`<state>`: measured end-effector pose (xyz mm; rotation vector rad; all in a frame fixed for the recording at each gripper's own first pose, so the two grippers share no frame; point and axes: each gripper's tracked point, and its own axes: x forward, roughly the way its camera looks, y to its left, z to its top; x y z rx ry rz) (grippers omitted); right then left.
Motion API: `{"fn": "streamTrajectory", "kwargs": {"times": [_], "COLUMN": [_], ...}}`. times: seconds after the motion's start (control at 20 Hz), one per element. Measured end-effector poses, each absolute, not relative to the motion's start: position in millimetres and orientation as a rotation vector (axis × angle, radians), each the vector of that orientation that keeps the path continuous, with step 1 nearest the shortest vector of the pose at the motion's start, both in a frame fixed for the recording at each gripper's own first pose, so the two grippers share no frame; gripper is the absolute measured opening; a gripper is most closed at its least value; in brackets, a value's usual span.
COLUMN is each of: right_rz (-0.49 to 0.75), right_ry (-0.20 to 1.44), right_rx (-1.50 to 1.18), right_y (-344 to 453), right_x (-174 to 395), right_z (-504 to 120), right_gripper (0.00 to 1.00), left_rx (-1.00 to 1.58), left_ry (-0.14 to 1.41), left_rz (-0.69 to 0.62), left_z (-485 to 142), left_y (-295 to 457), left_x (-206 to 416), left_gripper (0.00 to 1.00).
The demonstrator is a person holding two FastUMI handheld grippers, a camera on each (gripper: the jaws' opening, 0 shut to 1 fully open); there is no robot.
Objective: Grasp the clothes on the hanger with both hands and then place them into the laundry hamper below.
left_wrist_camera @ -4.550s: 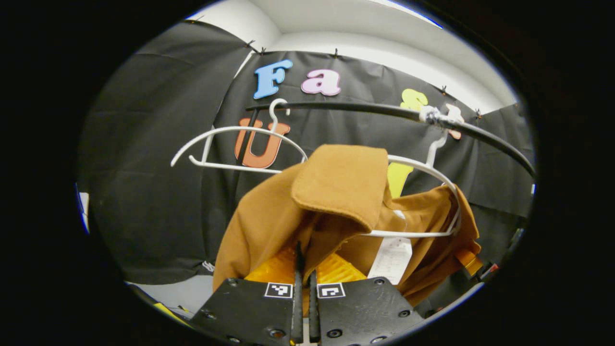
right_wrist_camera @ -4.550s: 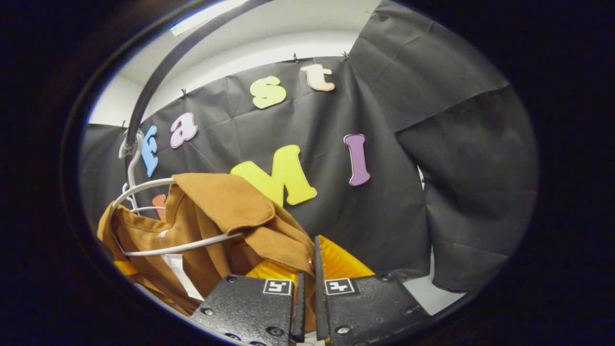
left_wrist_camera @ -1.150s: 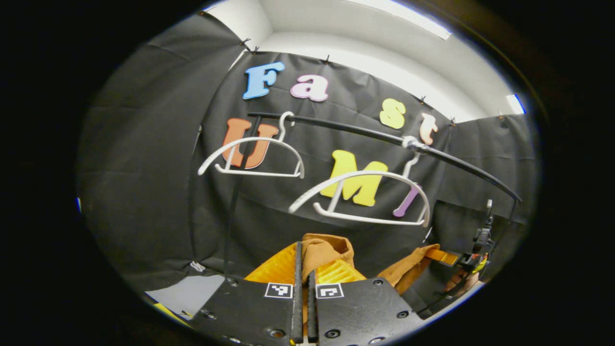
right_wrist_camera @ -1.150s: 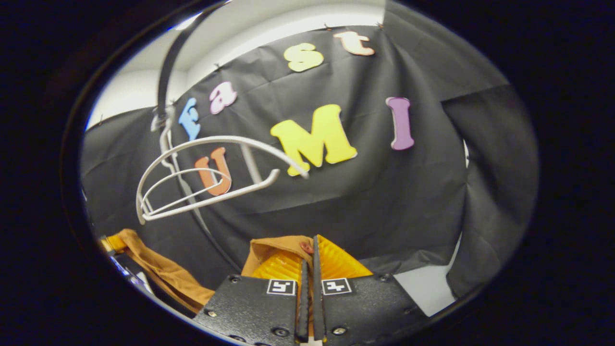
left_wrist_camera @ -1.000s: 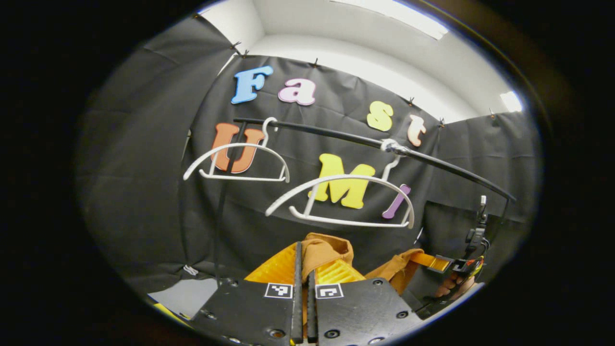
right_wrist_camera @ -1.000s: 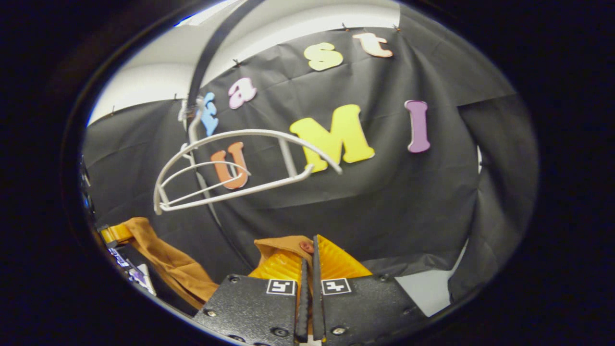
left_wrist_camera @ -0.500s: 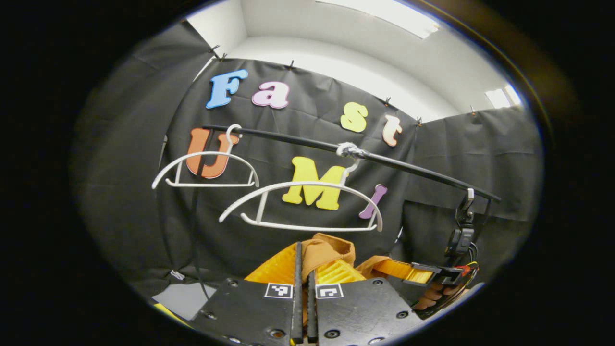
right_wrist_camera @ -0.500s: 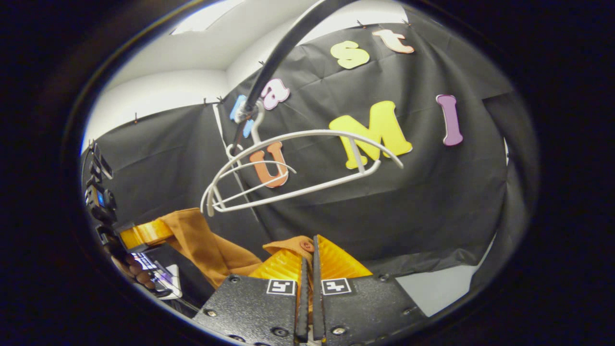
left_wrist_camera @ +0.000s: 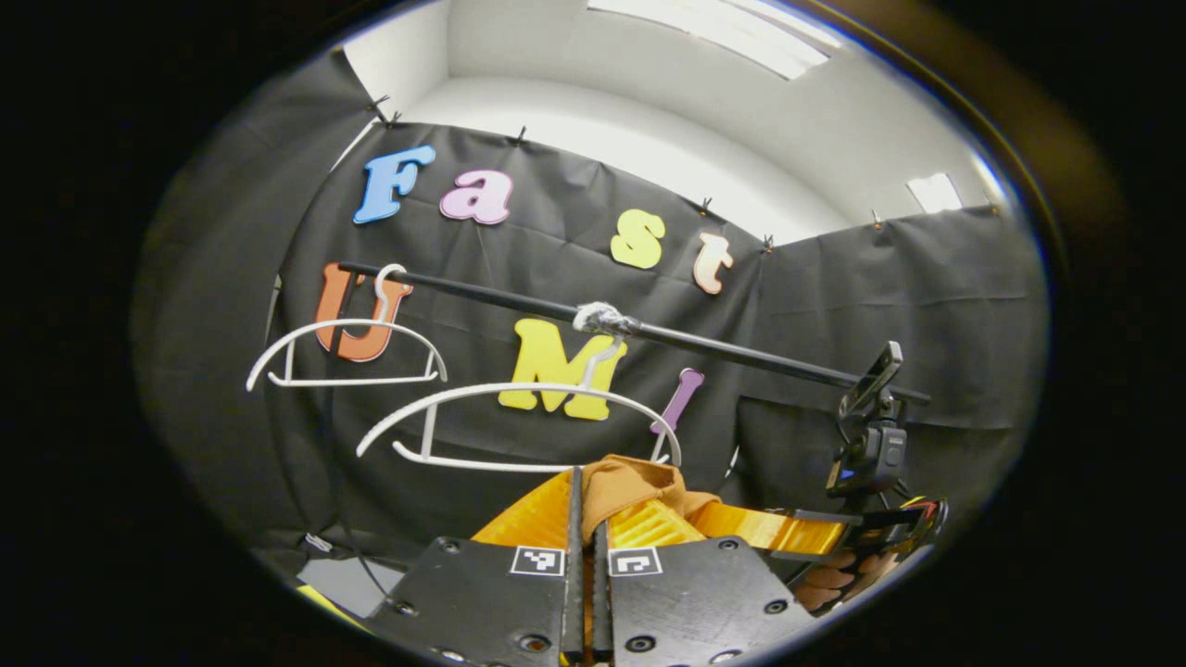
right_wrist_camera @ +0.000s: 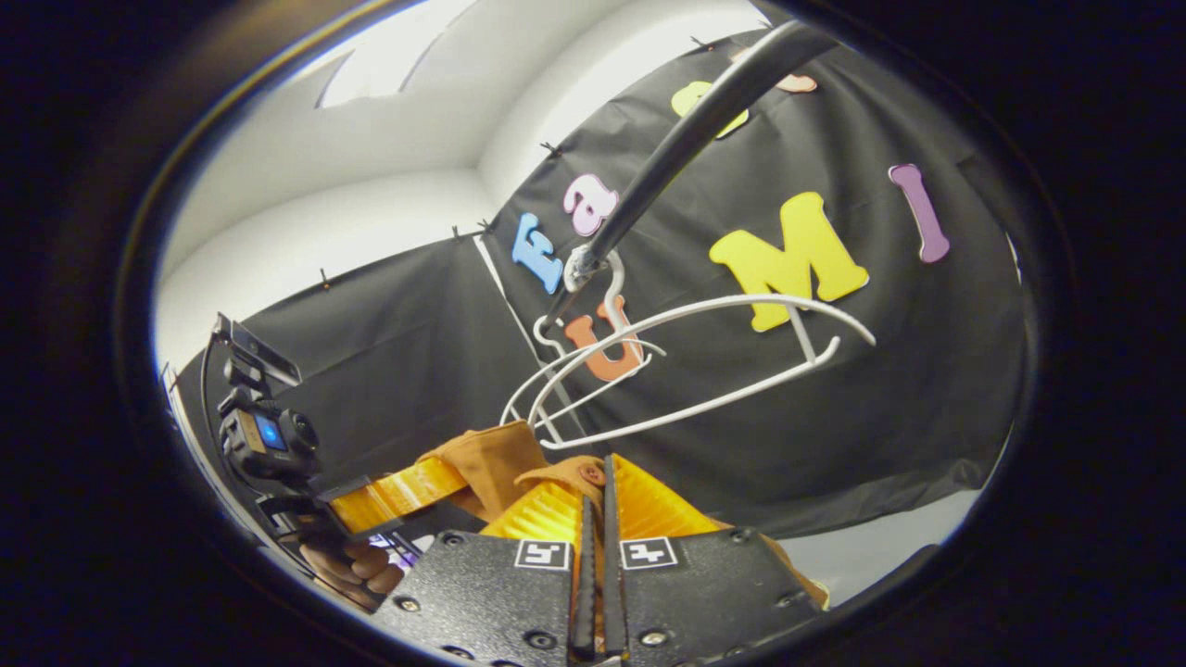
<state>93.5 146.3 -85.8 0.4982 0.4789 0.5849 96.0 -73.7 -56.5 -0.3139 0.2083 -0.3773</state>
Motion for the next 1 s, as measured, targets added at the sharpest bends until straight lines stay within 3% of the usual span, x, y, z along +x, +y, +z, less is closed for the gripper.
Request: {"fn": "streamTrajectory", "kwargs": {"times": [0.15,1.0], "right_rz": [0.59,0.358], "right_ry": [0.557,0.908], "right_rx": [0.516,0.413], "right_y": [150.7,102.3], "right_x": [84.5,64.2], "right_z": [-114.6,-298.3], "right_gripper": [0.07,0.07], "left_rx": [-0.321,-0.337], "left_ry": [0.264,0.639], "left_rz": [-0.391,-0.349], "left_z": [-79.3,-253.4], "left_y": [-78.0,-86.5], "left_x": [92.1,77.8], "left_gripper": [0.03,0.04]}}
